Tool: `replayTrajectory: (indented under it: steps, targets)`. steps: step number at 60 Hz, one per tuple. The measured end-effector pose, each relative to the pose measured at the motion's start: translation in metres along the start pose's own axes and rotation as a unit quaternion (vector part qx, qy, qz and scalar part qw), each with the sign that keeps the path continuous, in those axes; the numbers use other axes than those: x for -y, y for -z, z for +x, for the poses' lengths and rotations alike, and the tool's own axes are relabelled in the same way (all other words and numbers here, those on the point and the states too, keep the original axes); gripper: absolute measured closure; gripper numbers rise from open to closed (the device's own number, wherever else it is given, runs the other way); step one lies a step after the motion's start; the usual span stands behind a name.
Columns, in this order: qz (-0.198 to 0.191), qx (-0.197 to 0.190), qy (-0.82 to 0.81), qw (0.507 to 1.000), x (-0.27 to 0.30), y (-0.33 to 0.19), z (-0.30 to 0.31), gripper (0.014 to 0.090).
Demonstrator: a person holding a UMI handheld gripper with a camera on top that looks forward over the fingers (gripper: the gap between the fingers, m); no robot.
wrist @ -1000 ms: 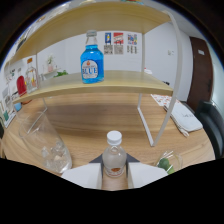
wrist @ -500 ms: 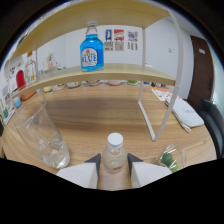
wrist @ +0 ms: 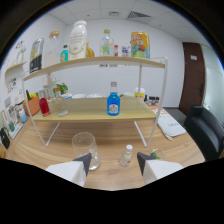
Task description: Make me a cup of Mojito.
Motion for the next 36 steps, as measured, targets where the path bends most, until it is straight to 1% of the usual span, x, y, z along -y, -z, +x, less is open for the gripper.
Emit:
replayTrajectory:
  steps: [7,19,29,32,36]
  targets:
    - [0.002,0.014,-0.001,1.000,0.000,0.026,-0.036,0.0184]
    - [0.000,0.010,0.003,1.000,-0.001,0.043,-0.072,0.0185]
    - [0.015,0.013,0.003,1.000,0.030,0.063,-0.107,0.0189]
    - [0.014,0.005,0.003,1.000,0.042,0.071,-0.118,0.0195]
    - [0.026,0.016,-0.002,1.000,0.066,0.082,-0.146,0.0198]
